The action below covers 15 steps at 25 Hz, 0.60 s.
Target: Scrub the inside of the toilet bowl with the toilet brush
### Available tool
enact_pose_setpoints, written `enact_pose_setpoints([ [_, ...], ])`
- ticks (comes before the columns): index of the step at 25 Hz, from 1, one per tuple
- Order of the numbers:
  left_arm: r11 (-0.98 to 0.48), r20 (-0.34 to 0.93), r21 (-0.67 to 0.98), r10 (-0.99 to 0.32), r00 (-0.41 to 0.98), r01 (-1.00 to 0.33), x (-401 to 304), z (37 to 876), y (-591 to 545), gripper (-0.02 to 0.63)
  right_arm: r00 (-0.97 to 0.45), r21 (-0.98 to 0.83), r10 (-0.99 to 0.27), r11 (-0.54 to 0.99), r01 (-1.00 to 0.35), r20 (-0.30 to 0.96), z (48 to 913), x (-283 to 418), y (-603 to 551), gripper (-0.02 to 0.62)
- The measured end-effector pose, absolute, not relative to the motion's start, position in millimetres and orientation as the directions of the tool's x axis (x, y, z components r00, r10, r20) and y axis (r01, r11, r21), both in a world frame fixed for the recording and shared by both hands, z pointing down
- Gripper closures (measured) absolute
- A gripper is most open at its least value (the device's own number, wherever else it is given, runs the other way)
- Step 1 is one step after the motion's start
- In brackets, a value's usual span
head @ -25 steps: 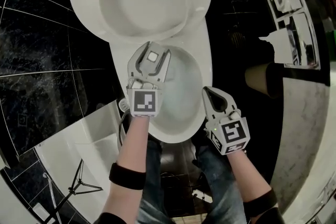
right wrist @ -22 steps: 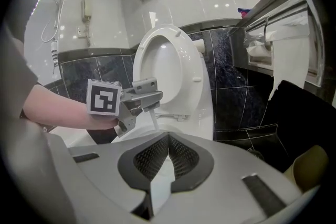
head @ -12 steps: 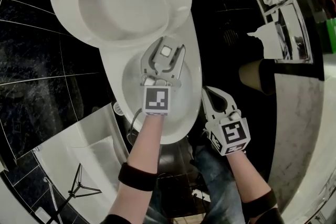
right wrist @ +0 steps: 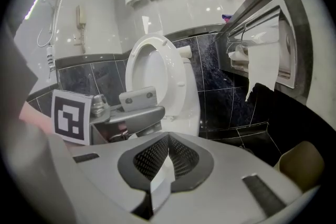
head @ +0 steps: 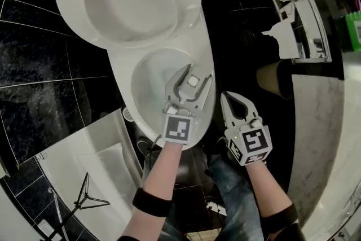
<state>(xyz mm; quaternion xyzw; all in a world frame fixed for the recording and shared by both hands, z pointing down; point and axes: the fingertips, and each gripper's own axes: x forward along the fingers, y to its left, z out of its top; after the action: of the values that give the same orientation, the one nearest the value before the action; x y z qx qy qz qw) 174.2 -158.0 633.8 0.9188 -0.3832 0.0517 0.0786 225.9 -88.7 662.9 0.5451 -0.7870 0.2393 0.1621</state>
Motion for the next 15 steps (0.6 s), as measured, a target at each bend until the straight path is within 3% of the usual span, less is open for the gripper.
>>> enact_pose_setpoints([
  [9,-0.751,0.286,0.093,-0.609,0.74,-0.654,156,647,-64,0.369,-0.371,-0.203,-0.768,0.311,-0.928,0.521,654,212,-79,0.589],
  [15,-0.75,0.299,0.102,-0.604,0.739,-0.654,122,638,-31,0.368,-0.376,-0.197,-0.759,0.321,-0.926,0.531,654,204,-75,0.589],
])
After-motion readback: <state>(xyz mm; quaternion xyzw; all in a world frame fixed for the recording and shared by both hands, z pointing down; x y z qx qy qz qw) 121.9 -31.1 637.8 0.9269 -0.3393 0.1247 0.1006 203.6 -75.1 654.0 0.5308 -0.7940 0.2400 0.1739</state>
